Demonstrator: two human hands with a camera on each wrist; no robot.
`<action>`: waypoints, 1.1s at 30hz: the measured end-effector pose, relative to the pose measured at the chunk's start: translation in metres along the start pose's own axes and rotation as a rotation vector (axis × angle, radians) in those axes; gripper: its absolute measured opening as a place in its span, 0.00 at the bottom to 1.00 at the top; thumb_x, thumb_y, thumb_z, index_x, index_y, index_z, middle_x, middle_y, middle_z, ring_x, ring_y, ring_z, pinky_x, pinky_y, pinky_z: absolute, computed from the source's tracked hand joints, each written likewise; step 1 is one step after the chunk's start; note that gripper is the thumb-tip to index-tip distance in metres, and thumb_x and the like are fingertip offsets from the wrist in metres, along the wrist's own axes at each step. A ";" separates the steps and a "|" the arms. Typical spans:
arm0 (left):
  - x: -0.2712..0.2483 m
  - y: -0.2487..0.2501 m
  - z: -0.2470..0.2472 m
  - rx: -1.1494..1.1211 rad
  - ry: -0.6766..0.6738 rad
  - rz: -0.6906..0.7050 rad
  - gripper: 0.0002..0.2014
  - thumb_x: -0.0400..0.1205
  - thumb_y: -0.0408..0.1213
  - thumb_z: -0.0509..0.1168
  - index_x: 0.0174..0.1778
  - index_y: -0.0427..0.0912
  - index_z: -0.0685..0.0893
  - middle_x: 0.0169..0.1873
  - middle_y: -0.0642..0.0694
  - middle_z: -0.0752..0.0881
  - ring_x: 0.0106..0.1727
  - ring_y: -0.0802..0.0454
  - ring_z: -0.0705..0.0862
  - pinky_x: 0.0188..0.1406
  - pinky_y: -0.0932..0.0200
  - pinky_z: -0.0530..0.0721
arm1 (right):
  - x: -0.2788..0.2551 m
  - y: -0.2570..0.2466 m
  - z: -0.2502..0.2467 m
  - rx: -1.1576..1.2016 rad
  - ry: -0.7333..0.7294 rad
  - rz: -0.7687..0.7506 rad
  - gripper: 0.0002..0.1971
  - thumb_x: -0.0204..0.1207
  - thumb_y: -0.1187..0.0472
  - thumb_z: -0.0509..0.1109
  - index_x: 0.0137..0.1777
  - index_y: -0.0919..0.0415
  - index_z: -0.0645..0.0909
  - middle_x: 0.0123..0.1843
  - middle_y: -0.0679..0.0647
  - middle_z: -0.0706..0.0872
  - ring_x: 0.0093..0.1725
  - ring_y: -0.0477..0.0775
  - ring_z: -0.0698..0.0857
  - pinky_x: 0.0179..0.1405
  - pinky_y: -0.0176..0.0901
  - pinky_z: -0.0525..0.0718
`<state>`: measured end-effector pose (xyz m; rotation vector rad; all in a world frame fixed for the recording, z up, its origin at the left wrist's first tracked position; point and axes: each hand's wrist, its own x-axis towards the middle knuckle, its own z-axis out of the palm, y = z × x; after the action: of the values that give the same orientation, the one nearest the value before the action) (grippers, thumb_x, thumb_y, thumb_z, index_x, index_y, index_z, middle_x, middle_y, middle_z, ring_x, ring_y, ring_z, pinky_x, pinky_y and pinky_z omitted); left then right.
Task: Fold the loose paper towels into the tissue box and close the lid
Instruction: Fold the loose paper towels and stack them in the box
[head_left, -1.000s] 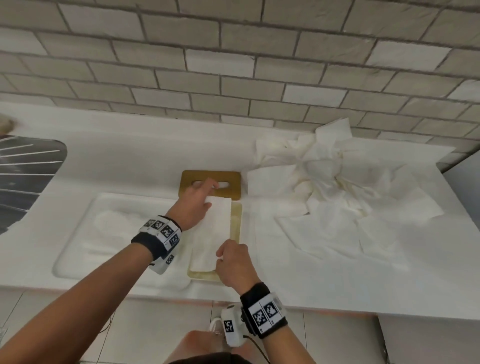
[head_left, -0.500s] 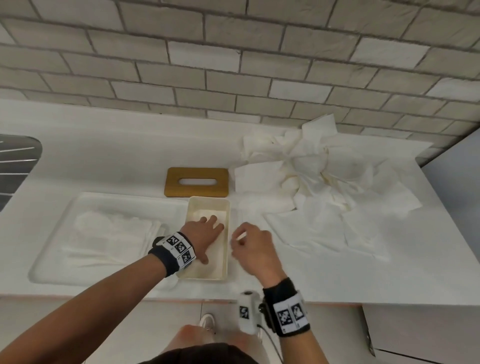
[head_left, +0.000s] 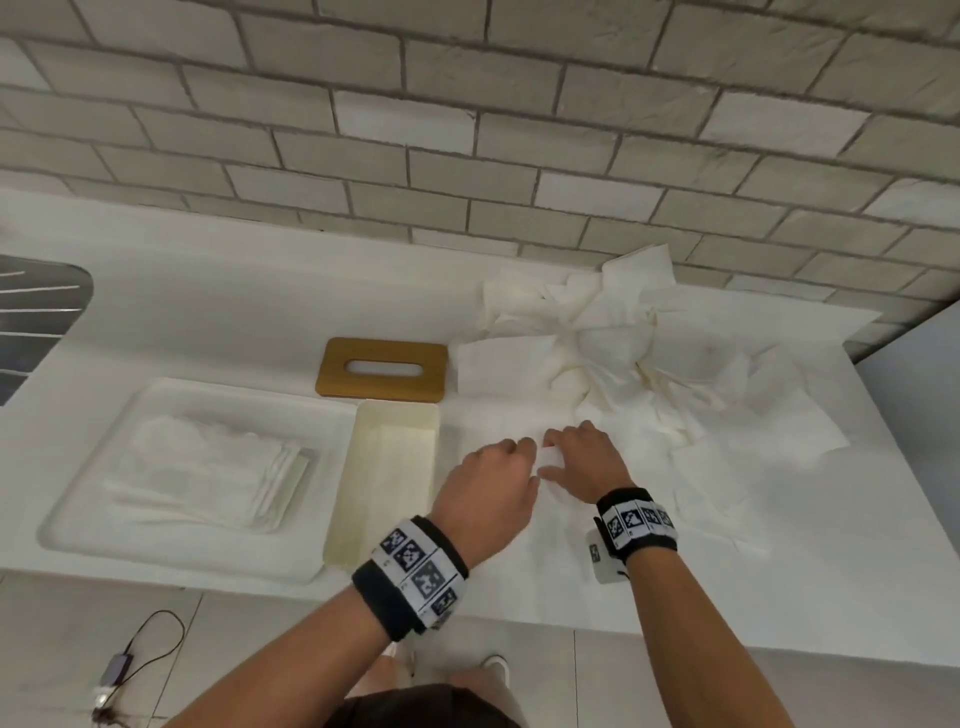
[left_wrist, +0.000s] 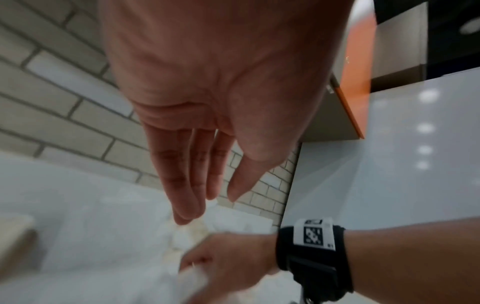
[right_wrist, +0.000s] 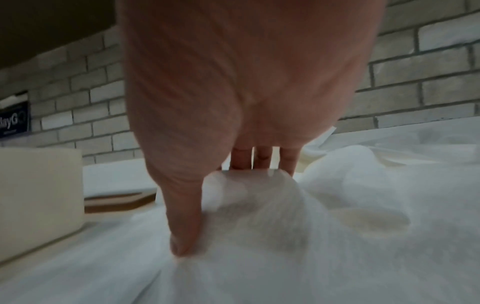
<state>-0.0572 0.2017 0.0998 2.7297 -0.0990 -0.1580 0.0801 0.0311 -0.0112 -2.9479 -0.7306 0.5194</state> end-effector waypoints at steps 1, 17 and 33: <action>0.011 0.009 0.018 -0.005 -0.010 -0.028 0.14 0.92 0.40 0.60 0.73 0.41 0.78 0.61 0.42 0.87 0.59 0.40 0.88 0.54 0.48 0.85 | -0.005 0.004 -0.002 0.038 0.020 0.003 0.20 0.84 0.42 0.74 0.72 0.49 0.82 0.63 0.52 0.90 0.66 0.59 0.83 0.63 0.52 0.79; 0.096 -0.013 0.139 -0.130 -0.114 -0.894 0.49 0.81 0.54 0.78 0.85 0.32 0.57 0.77 0.33 0.72 0.78 0.38 0.75 0.74 0.45 0.79 | -0.102 0.088 -0.026 0.779 0.159 0.115 0.29 0.89 0.67 0.69 0.78 0.31 0.75 0.68 0.39 0.88 0.64 0.46 0.85 0.63 0.39 0.83; 0.013 0.010 -0.014 -1.322 0.191 -0.155 0.21 0.94 0.39 0.65 0.84 0.57 0.76 0.76 0.56 0.86 0.77 0.51 0.84 0.74 0.42 0.85 | -0.130 -0.043 -0.138 1.336 0.373 -0.341 0.32 0.87 0.70 0.75 0.88 0.50 0.73 0.85 0.37 0.79 0.80 0.40 0.81 0.64 0.38 0.90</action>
<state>-0.0428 0.1966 0.1157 1.4155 0.2066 0.0130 -0.0009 0.0120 0.1645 -1.5650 -0.4957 0.2341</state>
